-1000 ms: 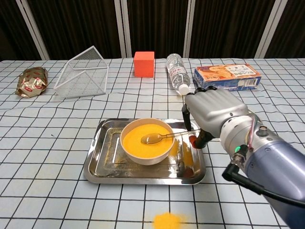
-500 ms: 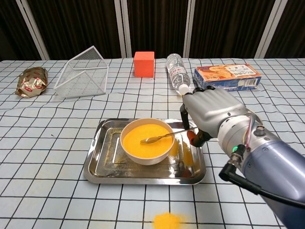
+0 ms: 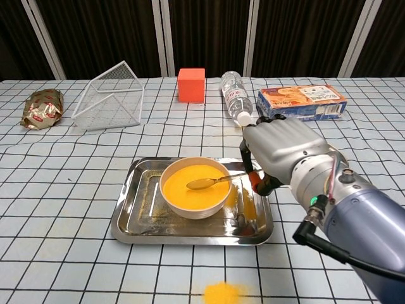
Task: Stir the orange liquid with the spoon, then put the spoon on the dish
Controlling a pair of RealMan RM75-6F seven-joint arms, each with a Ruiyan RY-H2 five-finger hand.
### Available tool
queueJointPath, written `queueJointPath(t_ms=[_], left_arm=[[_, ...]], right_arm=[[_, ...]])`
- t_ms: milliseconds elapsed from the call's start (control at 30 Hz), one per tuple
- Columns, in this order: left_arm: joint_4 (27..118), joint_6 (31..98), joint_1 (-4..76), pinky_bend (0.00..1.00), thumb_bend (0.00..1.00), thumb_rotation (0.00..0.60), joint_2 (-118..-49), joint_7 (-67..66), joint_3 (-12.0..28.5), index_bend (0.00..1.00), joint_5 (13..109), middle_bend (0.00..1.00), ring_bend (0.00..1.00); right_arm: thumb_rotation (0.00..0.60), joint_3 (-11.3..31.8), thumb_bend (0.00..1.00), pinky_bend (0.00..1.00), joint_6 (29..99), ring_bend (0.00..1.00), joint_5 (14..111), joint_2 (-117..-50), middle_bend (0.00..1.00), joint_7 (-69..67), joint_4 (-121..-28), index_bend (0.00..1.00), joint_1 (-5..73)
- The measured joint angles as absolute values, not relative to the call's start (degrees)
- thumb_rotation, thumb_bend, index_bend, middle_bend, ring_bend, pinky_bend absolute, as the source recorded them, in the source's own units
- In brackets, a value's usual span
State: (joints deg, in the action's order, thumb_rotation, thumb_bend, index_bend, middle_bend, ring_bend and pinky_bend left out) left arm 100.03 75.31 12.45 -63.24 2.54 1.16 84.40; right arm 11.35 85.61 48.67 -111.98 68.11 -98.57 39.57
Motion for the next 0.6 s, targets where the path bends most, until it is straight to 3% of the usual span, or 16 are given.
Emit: queueJointPath(t_ms=[100, 333, 600], left_arm=[[100.0, 75.3, 12.4, 0.02, 0.00, 0.600, -63.2, 2.5, 1.2, 0.00, 84.4, 0.00, 0.00], [100.1, 75.4, 12.4, 0.02, 0.00, 0.600, -63.3, 2.4, 1.2, 0.00, 84.4, 0.00, 0.00], [100.0, 75.4, 12.4, 0.02, 0.00, 0.600, -63.3, 2.5, 1.2, 0.00, 84.4, 0.00, 0.00]], right_arm=[[0.600, 10.7, 0.58, 0.00, 85.4, 0.00, 49.9, -111.9, 0.21, 67.0, -98.4, 0.61, 39.5], [0.600, 9.3, 0.76, 0.00, 84.4, 0.00, 53.2, -111.4, 0.24, 64.6, -97.3, 0.67, 39.3], [0.600, 9.5, 0.78, 0.00, 83.8, 0.00, 53.7, -111.4, 0.25, 63.8, -96.9, 0.69, 39.0]])
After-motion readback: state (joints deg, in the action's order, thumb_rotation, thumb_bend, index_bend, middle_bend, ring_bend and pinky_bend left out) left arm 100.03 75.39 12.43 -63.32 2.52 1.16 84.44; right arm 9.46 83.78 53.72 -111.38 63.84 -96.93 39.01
